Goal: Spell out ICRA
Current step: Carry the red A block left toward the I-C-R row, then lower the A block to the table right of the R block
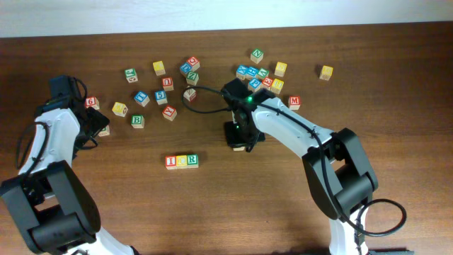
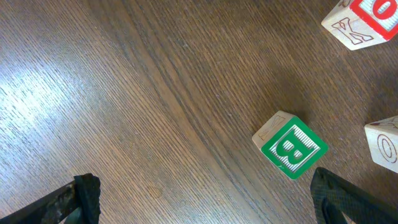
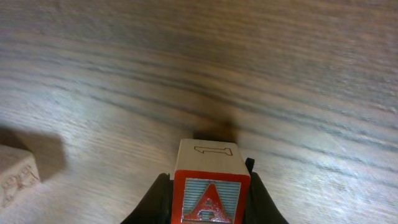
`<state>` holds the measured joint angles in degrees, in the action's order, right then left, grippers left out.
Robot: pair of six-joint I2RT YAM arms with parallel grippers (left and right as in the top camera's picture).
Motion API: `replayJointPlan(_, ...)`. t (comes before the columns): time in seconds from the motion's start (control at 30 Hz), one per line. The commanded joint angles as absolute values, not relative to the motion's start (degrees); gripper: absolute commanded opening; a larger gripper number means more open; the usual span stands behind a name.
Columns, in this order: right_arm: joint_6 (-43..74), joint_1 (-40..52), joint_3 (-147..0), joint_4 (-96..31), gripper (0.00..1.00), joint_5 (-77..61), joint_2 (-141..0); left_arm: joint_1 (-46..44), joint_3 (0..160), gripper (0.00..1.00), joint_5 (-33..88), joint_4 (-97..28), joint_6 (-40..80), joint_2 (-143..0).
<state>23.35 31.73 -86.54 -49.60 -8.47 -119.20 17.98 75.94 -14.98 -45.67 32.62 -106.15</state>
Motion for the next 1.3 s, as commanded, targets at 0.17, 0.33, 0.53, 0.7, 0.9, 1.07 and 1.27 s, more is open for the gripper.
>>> replayJointPlan(0.17,24.5,35.7,-84.8,-47.9,0.16,-8.4,-118.5,18.1,75.7,0.99,-15.2,-45.7,32.8,-104.9)
replayJointPlan(0.33,24.6,38.3,-84.8,-47.9,0.20,-8.3,-118.5,18.1,75.7,0.99,-15.2,-45.7,32.8,-104.9)
replayJointPlan(0.53,26.0,39.5,-84.8,-47.9,0.22,-6.4,-118.5,18.1,75.7,0.99,-15.2,-45.7,32.8,-104.9)
replayJointPlan(0.7,26.0,39.5,-84.8,-47.9,0.22,-6.5,-118.5,18.1,75.7,0.99,-15.2,-45.7,32.8,-104.9)
replayJointPlan(0.9,26.0,39.5,-84.8,-47.9,0.29,-6.4,-118.5,18.1,75.7,0.99,-15.2,-45.7,32.8,-104.9)
replayJointPlan(1.07,26.0,39.5,-84.8,-47.9,0.44,-6.4,-118.5,18.1,75.7,0.99,-15.2,-45.7,32.8,-104.9)
replayJointPlan(1.27,26.0,39.5,-84.8,-47.9,0.63,-6.4,-118.5,18.1,75.7,0.99,-15.2,-45.7,32.8,-104.9)
